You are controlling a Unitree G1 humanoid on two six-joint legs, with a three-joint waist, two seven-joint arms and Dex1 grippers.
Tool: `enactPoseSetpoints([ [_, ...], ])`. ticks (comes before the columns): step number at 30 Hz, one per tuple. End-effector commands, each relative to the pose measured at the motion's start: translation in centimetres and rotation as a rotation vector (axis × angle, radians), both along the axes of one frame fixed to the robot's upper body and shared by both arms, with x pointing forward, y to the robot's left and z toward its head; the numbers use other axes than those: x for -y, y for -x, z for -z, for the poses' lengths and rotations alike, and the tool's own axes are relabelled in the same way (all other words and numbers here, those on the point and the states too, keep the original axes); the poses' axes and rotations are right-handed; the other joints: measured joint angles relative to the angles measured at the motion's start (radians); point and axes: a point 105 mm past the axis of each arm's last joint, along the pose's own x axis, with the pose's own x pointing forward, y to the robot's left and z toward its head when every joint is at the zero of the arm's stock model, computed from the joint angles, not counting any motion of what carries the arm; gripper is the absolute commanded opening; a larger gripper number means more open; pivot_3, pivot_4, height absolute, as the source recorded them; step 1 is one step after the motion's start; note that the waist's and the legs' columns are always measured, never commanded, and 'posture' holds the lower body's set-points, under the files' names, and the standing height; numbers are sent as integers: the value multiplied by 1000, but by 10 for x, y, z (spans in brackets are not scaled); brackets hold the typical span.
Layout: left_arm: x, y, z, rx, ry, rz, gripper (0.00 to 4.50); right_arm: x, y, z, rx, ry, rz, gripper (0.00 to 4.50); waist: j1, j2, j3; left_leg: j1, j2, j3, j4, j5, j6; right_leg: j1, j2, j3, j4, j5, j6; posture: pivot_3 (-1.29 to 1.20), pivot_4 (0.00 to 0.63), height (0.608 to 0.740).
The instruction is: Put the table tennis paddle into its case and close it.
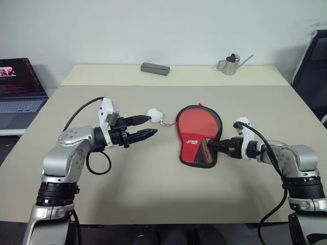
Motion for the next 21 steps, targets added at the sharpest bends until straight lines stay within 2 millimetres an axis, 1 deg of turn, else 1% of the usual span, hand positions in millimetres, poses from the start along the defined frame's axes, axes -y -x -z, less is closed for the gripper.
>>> enactPoseSetpoints([
  [1, 1, 2, -16, 67, 2, 9, 2991, -11, -4, -13, 31, -39, -9, 4475, -4, 0, 0, 0, 0, 0, 0, 0, 0, 0, 0, 0, 0, 0, 0, 0, 150, 740],
  [5, 0, 2, -17, 70, 1, 8, 2991, -13, -9, -13, 28, -46, 6, 4475, -8, 0, 0, 0, 0, 0, 0, 0, 0, 0, 0, 0, 0, 0, 0, 0, 150, 740],
  [9, -2, 1, -16, 71, -1, -5, 2991, -10, -15, -11, 8, -59, 45, 4475, -9, 0, 0, 0, 0, 0, 0, 0, 0, 0, 0, 0, 0, 0, 0, 0, 150, 740],
  [10, -3, 2, -16, 69, -2, -7, 2991, -8, -15, -10, -1, -62, 55, 4303, -9, 0, 0, 0, 0, 0, 0, 0, 0, 0, 0, 0, 0, 0, 0, 0, 150, 740],
  [12, -5, 3, -14, 65, -6, -13, 2991, -5, -16, -9, -16, -71, 70, 3875, -9, 0, 0, 1, 0, 0, 0, 0, 0, 0, 0, 0, 1, 0, 0, 0, 150, 740],
  [13, -7, 3, -13, 61, -10, -18, 2991, -4, -17, -8, -27, -80, 78, 3554, -9, 0, 0, 1, 0, 0, 0, 0, 0, 0, 0, 0, 1, 0, 0, 0, 150, 740],
  [14, -10, 4, -11, 57, -14, -23, 2991, -3, -17, -8, -38, -90, 84, 3113, -9, 0, 0, 1, 0, 0, 0, 0, 0, 0, 0, 0, 1, 0, 0, 0, 150, 740],
  [18, -16, 8, -8, 44, -24, -32, 2991, -2, -18, -9, -84, -140, 110, 1861, -10, 0, 0, 1, 0, 0, -1, 0, 0, 0, 0, 0, 0, 0, 0, 0, 150, 740],
  [19, -17, 9, -7, 41, -26, -32, 2991, -2, -18, -9, -93, -149, 114, 1411, -10, 0, 0, 1, 0, 0, -1, 0, 0, -1, 0, 1, 0, 0, 0, 0, 150, 740],
  [21, -19, 12, -6, 35, -30, -33, 2991, -4, -18, -8, -111, -166, 116, 804, -10, 0, 0, 1, 0, 0, -1, 0, 0, -1, 0, 0, 0, 0, 0, 0, 150, 740],
])
